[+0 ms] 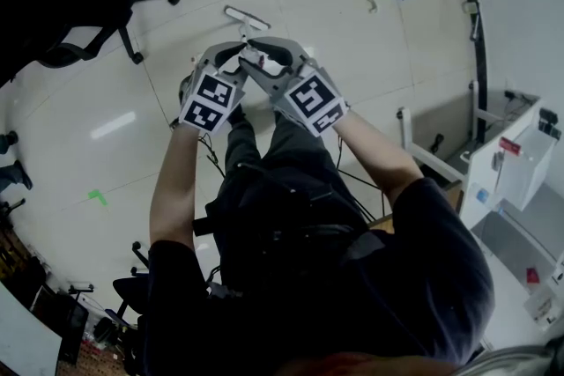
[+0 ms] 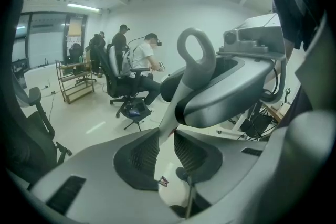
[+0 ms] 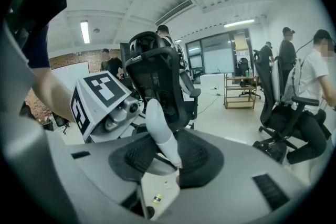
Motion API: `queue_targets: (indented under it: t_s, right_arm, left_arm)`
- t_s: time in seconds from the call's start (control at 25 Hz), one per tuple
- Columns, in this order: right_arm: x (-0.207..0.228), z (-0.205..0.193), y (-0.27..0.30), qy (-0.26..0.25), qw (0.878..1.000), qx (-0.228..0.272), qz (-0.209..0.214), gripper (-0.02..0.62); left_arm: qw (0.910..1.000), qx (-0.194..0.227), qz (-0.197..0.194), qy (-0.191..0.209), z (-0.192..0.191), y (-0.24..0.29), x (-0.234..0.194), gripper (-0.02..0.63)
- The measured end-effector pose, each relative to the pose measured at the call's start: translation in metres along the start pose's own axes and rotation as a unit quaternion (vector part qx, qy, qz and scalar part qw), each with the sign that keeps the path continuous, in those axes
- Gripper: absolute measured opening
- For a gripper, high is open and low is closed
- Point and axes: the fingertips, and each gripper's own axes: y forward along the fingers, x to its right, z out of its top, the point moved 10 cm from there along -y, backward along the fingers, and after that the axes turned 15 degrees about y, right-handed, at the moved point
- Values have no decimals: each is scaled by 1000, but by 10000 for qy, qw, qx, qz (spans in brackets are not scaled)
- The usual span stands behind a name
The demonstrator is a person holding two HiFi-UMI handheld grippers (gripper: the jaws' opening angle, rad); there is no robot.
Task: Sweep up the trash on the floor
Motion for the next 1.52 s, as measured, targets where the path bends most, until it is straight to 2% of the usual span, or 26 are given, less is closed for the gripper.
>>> queue_targets:
  t_s: [0.24,0.44,0.64,1.16,1.28,1.44,1.52]
  right_arm:
    - [-26,-7,3,85,9999,-31,115,146]
    - [-44,-6,9,67,9997,-95,218,146]
    - [-58,-8,13,43,9993,-172,319,146]
    - [-73,-4,18,-73,9983,-214,535,146]
    - [-68,1,19,-248,9982,-109,530,144]
    - [-55,12,25,-869,9954,87,385,124]
    - [-46,21,29,-995,9944,165,319,120]
  left_arm:
    - [9999,-57,118,66,-12,-23,13,95]
    - [9997,-21,238,-45,-23,-43,19,95]
    - [9992,24,391,71,-29,-56,22,95]
    - [9987,49,501,-48,-38,-75,27,94]
    - [9982,103,581,-65,-36,-73,24,94]
    - [9977,172,650,39,-27,-63,8,94]
    - [9975,233,661,52,-21,-57,-4,94]
